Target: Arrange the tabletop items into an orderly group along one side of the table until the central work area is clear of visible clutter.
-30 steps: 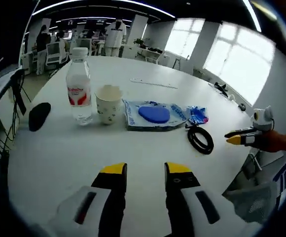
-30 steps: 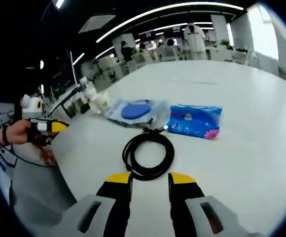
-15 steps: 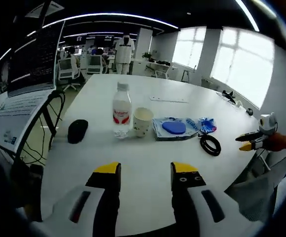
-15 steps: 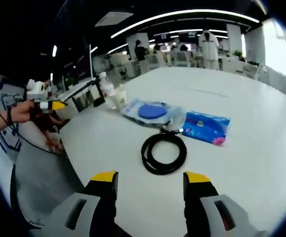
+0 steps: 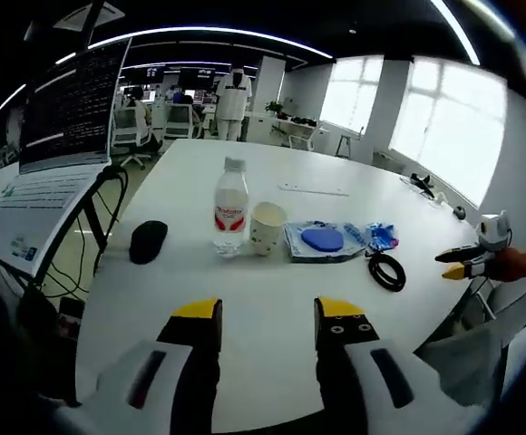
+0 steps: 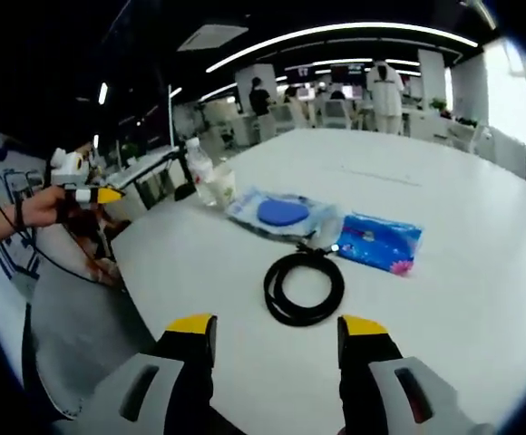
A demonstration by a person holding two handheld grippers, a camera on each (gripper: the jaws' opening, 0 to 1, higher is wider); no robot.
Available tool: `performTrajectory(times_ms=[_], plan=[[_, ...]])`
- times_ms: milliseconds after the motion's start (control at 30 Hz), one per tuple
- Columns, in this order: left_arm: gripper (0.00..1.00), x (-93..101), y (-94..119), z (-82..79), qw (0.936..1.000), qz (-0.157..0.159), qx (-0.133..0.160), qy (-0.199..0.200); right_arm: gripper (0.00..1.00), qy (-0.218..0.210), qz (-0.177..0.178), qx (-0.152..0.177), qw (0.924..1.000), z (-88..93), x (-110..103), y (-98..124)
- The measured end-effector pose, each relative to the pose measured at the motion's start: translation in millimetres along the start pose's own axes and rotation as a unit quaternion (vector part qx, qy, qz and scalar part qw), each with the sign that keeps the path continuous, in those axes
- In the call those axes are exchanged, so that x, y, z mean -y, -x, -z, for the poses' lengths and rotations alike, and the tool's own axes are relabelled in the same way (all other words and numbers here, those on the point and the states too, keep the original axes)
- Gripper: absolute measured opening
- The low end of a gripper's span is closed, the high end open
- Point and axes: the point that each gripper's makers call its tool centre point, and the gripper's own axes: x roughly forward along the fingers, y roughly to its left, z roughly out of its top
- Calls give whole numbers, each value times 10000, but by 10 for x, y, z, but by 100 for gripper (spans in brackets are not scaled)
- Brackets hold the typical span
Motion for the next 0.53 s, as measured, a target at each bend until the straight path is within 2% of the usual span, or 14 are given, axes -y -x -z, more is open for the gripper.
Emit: performTrajectory(times_ms=[533], plan=[[40, -8, 16, 79, 9998, 63, -18, 169, 54, -177, 3, -89, 9998, 73, -52, -36]])
